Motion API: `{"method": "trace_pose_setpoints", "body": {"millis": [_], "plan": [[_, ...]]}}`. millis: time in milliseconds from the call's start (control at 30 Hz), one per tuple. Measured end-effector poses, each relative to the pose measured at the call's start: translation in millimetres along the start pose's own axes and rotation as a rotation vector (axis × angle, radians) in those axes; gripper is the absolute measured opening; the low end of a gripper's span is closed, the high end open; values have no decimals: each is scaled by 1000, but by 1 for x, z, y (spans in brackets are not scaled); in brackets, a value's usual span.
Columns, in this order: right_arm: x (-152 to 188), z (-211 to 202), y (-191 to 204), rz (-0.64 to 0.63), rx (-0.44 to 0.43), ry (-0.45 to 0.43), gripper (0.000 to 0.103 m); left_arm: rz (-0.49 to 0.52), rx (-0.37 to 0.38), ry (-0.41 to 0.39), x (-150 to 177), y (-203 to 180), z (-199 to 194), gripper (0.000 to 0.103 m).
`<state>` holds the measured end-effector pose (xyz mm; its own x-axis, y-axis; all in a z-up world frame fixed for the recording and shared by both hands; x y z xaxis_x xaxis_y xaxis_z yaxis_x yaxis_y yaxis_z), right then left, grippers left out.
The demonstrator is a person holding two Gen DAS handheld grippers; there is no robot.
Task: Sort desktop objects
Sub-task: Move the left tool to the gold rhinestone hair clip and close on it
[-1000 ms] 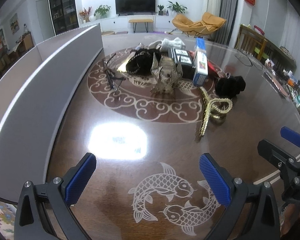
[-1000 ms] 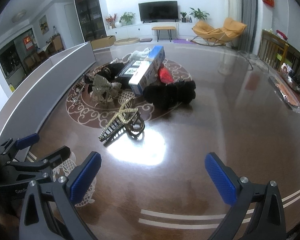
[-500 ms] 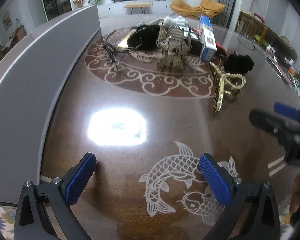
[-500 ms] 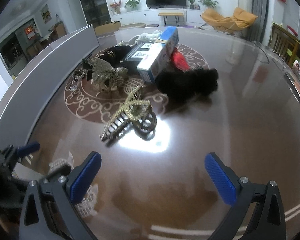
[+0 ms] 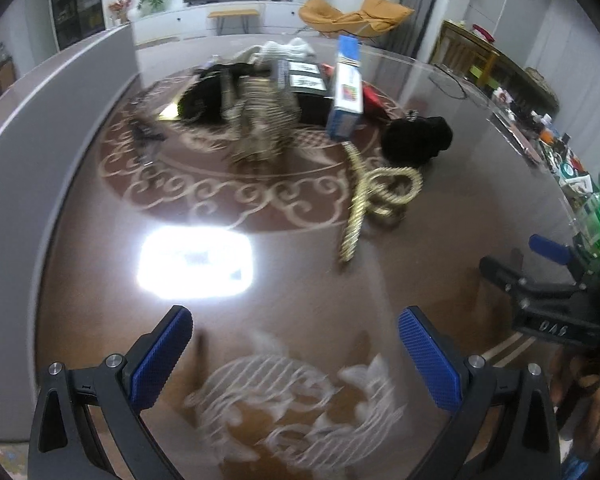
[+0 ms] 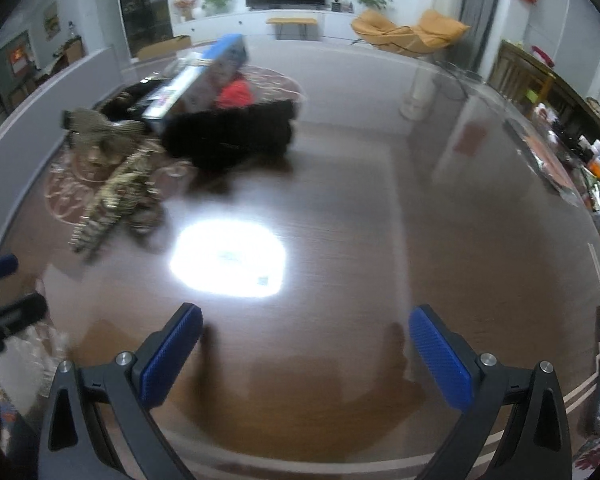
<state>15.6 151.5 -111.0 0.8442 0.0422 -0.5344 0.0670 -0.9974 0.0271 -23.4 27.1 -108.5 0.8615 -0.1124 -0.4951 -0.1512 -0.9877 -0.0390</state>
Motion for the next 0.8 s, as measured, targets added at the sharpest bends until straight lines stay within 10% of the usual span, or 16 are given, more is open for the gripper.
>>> {"method": "trace_pose_setpoints", "body": {"millis": [333,800], "plan": [[-8,11,-27,15,-47,-43,103,28,74,60,-37,-33,25,103],[-6,10,-25,18,-43,-48,103,108,-99,49,-63,-55,53,103]]}}
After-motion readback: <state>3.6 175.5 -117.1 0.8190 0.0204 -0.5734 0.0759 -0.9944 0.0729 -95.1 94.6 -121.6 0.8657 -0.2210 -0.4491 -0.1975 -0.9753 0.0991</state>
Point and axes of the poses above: each gripper's, at about its wrist camera, not at the fingertips, and z roughly the way its jaws point, y to its left, x to its underside, the point moved 1 cm from there along z, roughly the way its jaws point, and after that the axes turned 6 degrees about -x, right-handed, at the moved point
